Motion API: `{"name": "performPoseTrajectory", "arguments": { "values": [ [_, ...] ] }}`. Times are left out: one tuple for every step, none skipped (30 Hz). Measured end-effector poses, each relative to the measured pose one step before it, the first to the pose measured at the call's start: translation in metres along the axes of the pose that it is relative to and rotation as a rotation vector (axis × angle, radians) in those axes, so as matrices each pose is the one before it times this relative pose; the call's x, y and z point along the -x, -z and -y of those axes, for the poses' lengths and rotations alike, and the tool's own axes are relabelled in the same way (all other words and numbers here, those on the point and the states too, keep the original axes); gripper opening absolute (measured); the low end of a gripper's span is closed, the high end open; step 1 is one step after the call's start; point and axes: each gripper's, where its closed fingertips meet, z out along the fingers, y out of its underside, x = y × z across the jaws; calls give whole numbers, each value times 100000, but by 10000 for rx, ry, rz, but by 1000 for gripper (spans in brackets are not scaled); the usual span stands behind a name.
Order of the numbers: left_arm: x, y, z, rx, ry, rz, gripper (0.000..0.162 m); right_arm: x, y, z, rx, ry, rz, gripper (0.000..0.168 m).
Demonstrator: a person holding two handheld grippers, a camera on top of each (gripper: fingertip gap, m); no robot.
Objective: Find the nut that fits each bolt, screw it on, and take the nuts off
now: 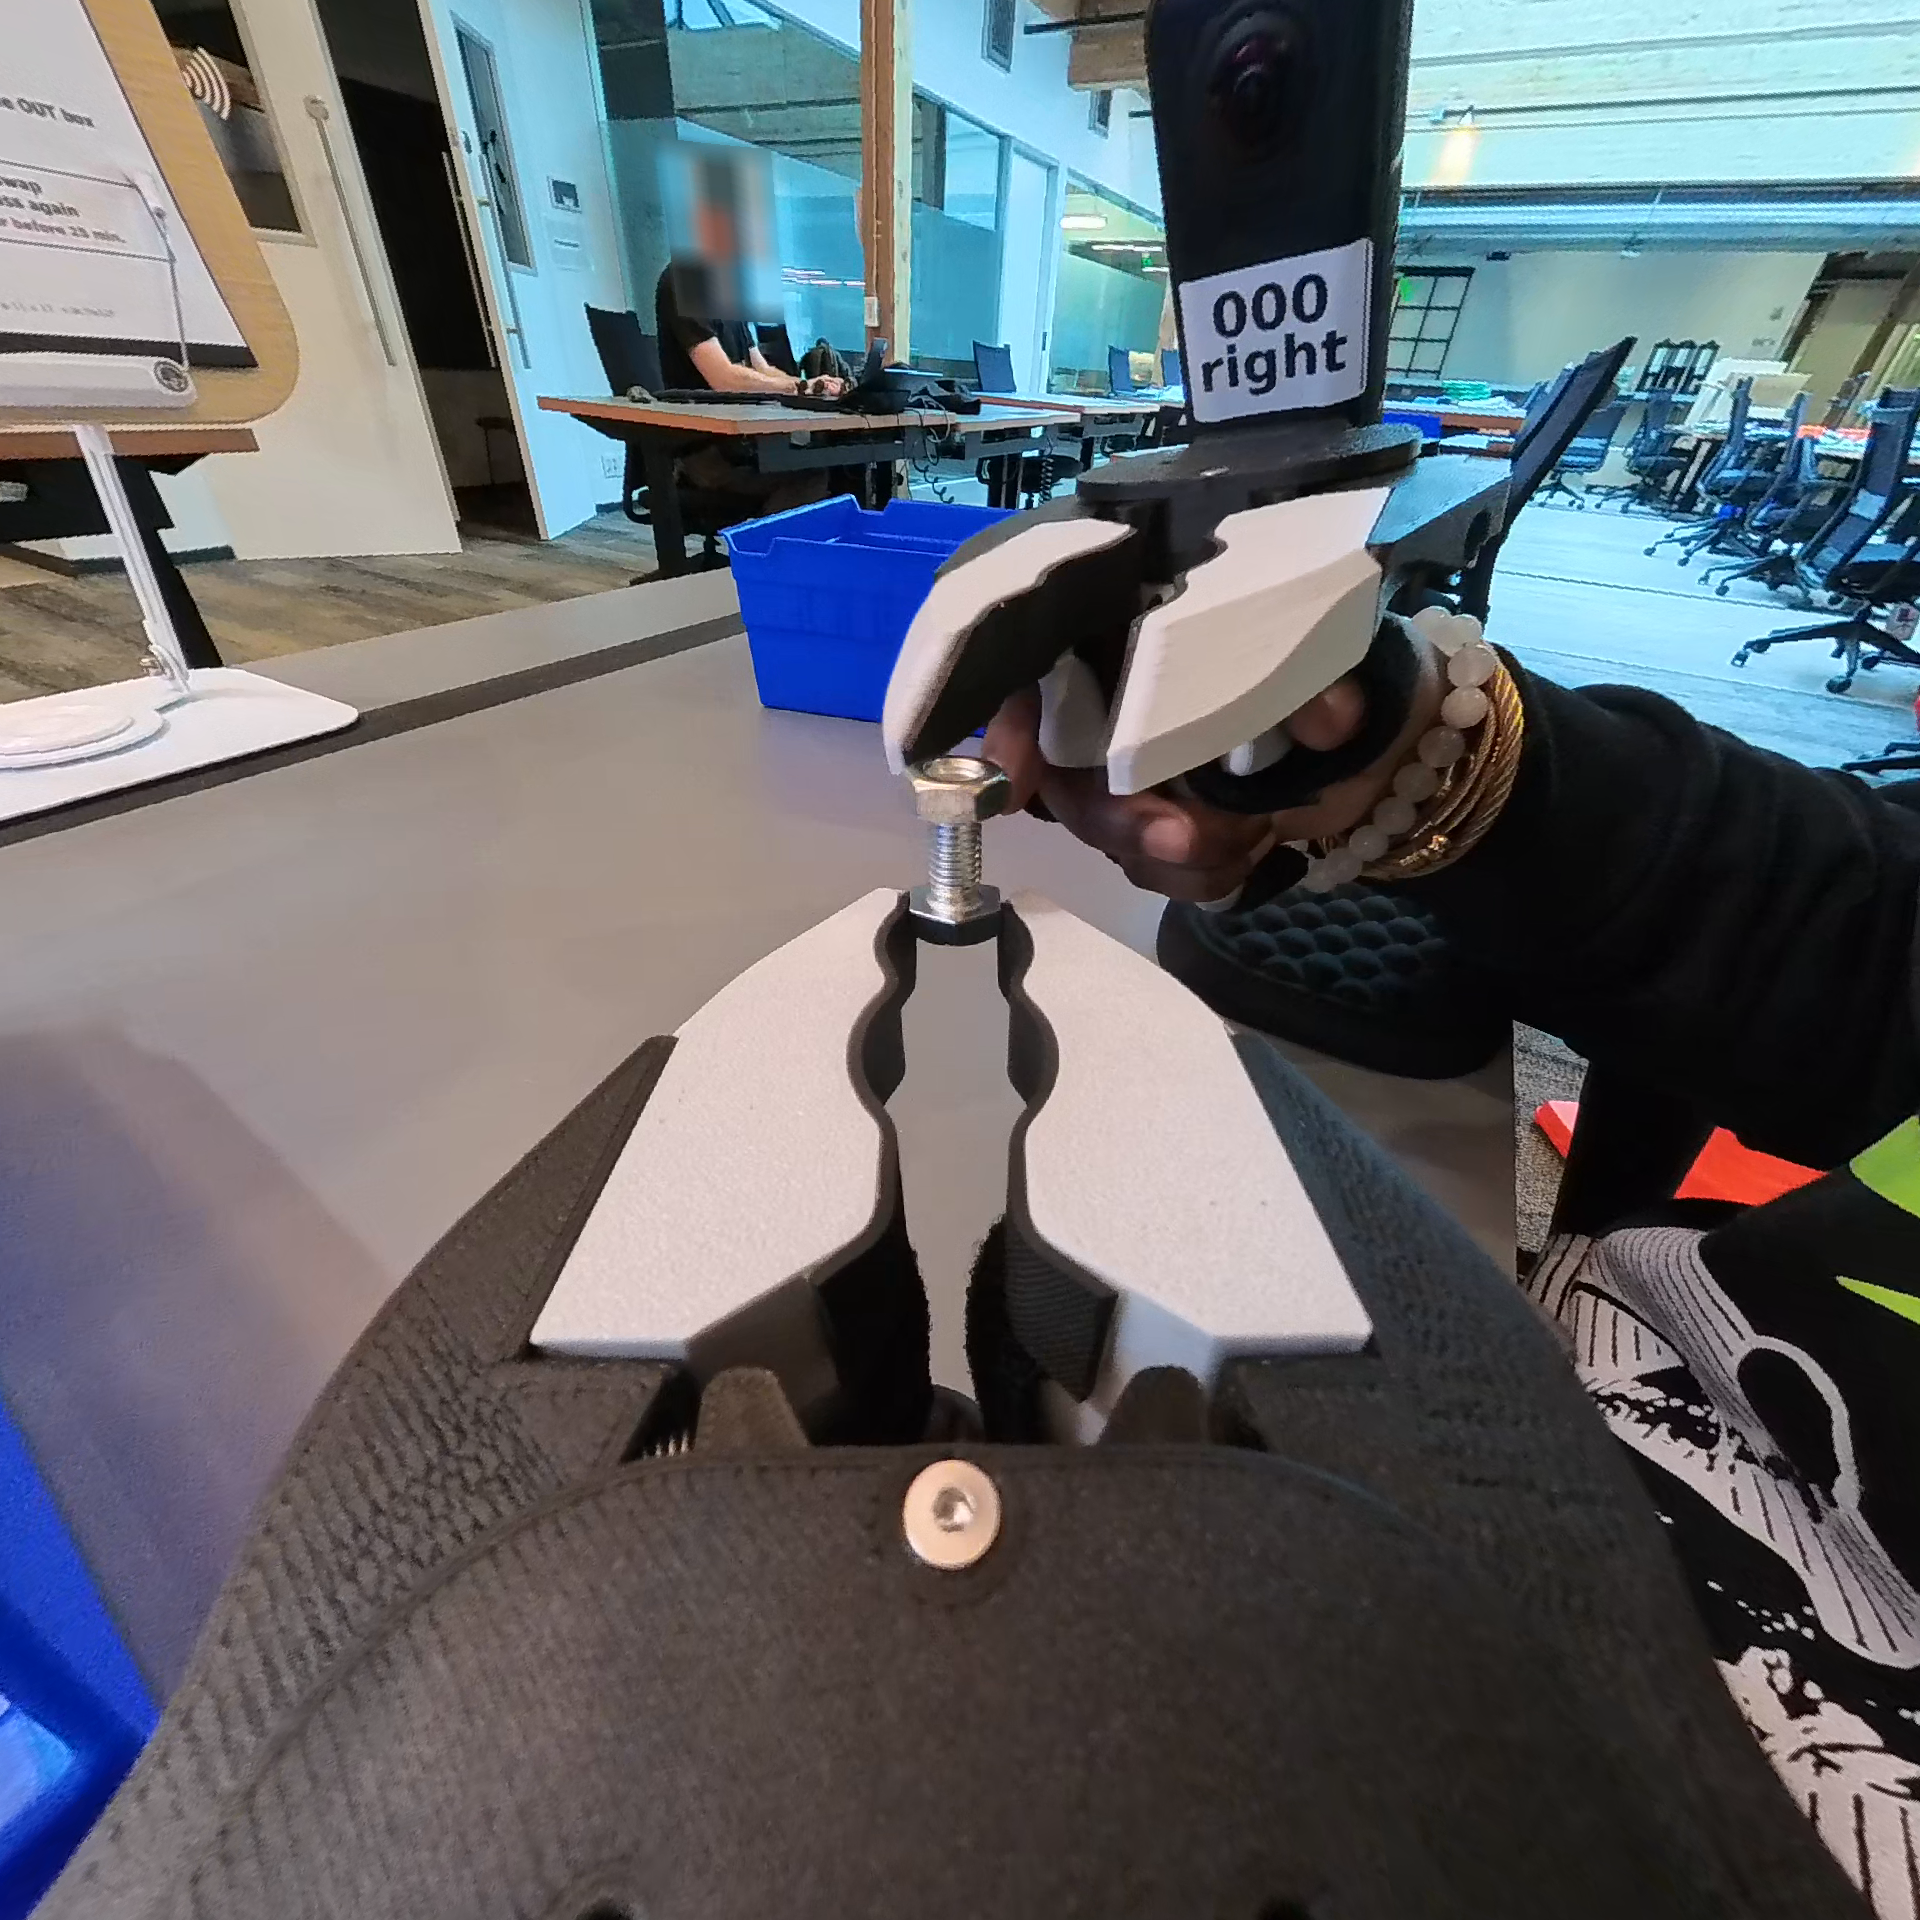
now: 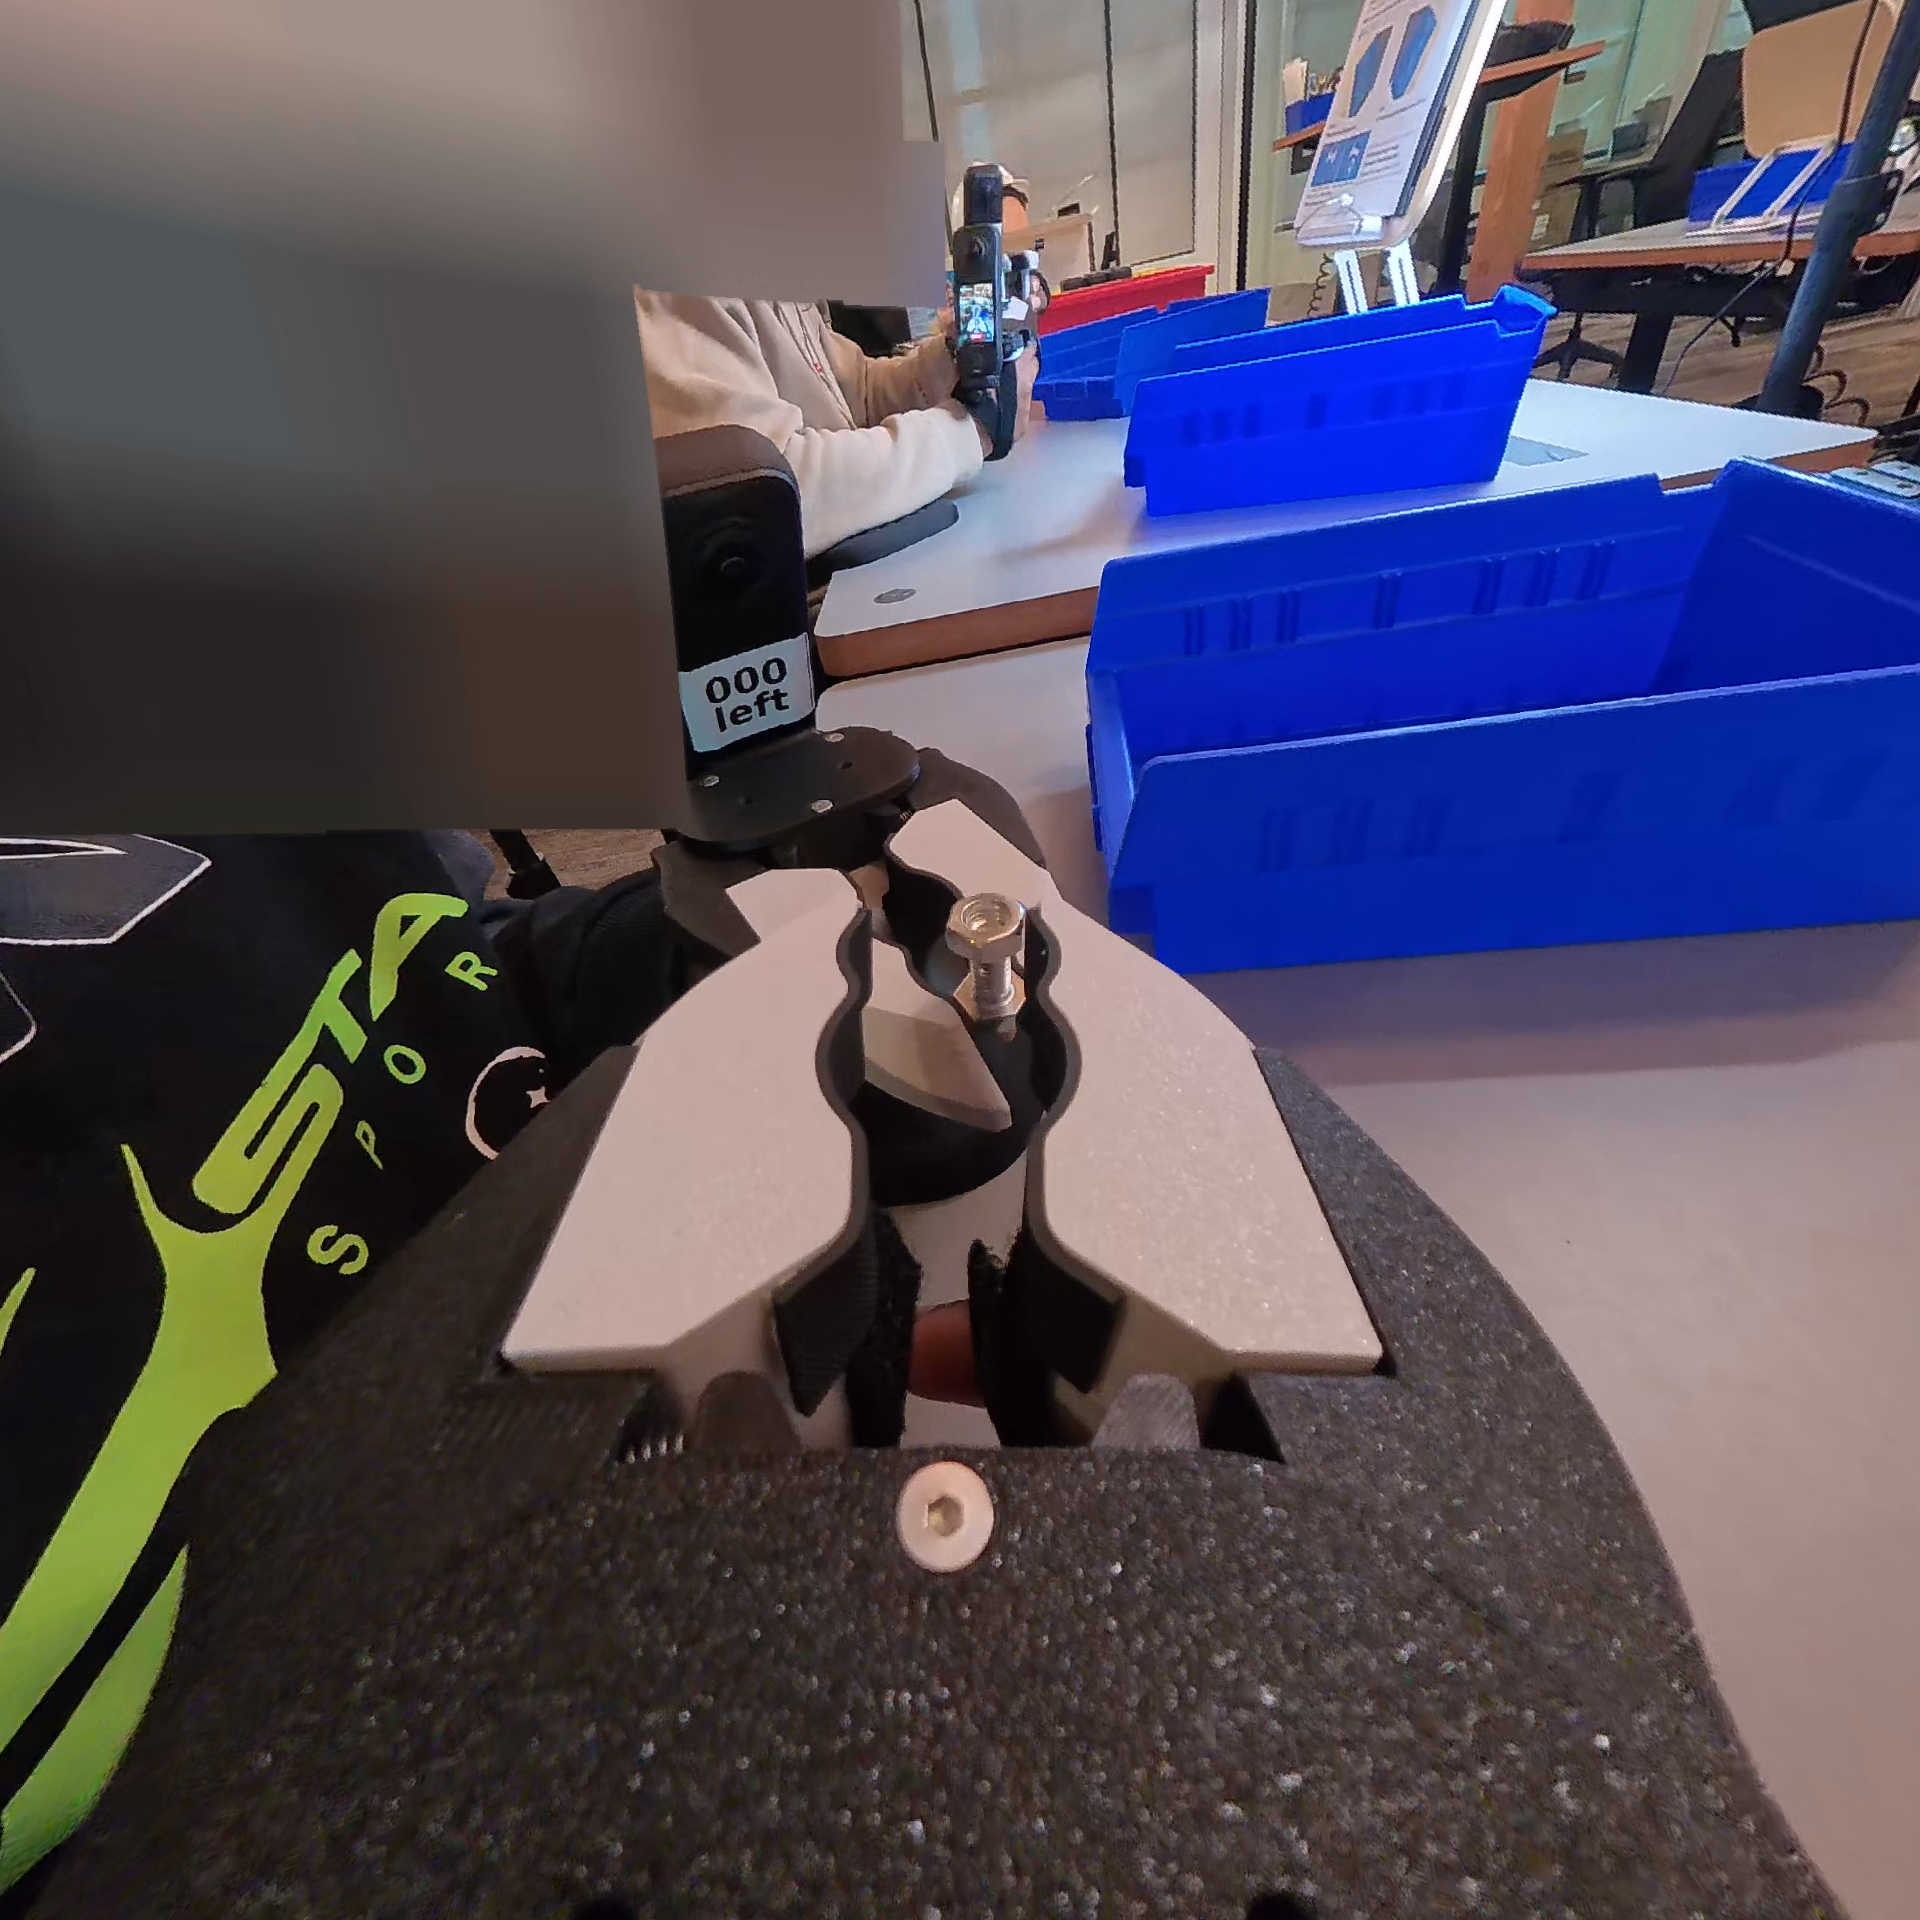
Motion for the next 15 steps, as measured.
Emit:
{"name": "performPoseTrajectory", "arguments": {
  "values": [
    [11, -2, 4, -3, 2, 10, 15, -41, 21, -38, 24, -10, -21, 28],
    [18, 11, 6, -4, 10, 9, 15, -52, 37, -25, 9, 1, -36, 28],
    [12, 4, 8, -5, 14, 1, 15, -21, 33, 15, -18, 11, -26, 28],
    [2, 4, 7, -5, 3, -2, 15, -12, 6, 32, -29, 9, -16, 28],
    [-13, -9, -10, 8, -11, -6, 15, -29, -7, 17, -22, 3, -21, 29],
    [-15, -22, -25, 20, -13, -4, 15, -9, -41, 3, -9, 6, -12, 30],
    [-5, -6, -15, 12, -7, 3, 15, 58, -40, -15, 2, 14, 21, 31],
    [14, 0, 2, -1, 8, 5, 15, 99, -44, -18, 12, 13, 46, 31],
    [29, 13, 6, -12, 19, 6, 15, 85, -14, -28, 25, 10, 29, 31],
    [18, 8, 14, -10, 17, 2, 15, 31, 19, -24, 18, 10, -20, 31],
    [19, -1, 3, -1, 5, 7, 15, 6, 50, 0, -2, 5, -26, 30],
    [-4, -3, -8, 6, -5, -1, 15, 45, 89, 16, -19, -12, -6, 30],
    [-8, -8, -11, 9, -7, 0, 15, 59, 91, 5, -27, -23, 0, 29],
    [-9, 0, -1, 0, -7, 0, 15, 50, 93, 2, -24, -17, -4, 29],
    [11, 3, 7, -6, -2, 2, 15, 60, 104, -24, -15, -3, -3, 27]
  ]
}}
